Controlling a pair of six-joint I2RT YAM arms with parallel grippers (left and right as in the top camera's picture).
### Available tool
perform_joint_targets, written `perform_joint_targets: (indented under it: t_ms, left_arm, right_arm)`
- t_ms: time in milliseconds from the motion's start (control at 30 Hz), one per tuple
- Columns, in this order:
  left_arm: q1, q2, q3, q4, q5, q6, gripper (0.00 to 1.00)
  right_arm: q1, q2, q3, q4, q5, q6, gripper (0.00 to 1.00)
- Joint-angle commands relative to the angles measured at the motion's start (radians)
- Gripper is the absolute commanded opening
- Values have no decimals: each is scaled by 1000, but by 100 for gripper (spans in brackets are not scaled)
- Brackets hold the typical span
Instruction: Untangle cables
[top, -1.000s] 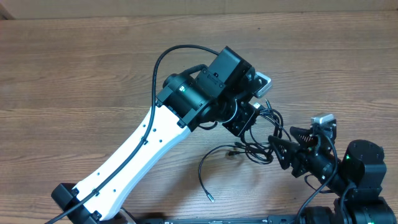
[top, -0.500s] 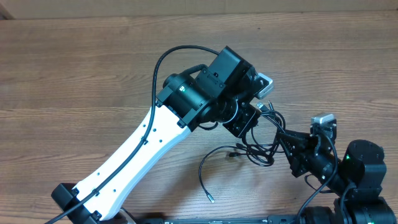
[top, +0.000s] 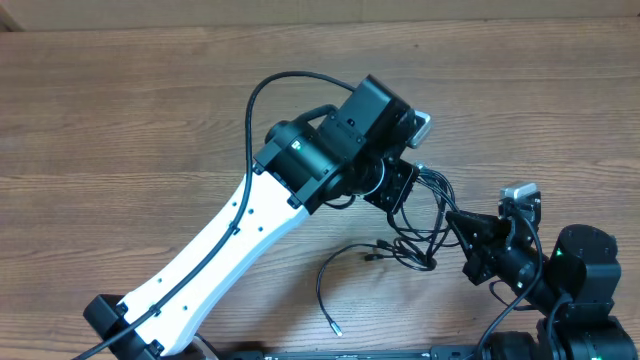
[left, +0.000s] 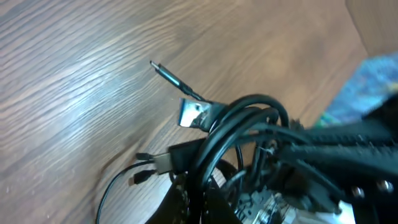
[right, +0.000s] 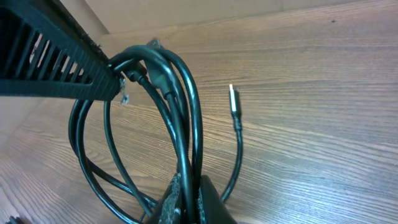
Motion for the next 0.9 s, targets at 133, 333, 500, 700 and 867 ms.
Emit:
perform_joint_targets:
  t_ms: [133, 333, 500, 700, 867]
  left_arm:
    - [6, -11, 27, 16, -116, -147, 4]
    - [6, -11, 27, 15, -134, -186, 4]
    - [6, -11, 27, 14, -161, -218, 4]
    - [6, -11, 27, 14, -210, -222, 4]
    - [7, -11, 27, 15, -235, -250, 4]
  right_arm:
    - [4, -2, 10, -20, 3, -2, 4]
    - [4, -2, 10, -28, 2, -2, 4]
    - [4, -2, 10, -34, 2, -2, 4]
    - [4, -2, 10, -39, 2, -1, 4]
    - [4, -2, 10, -42, -3, 6, 4]
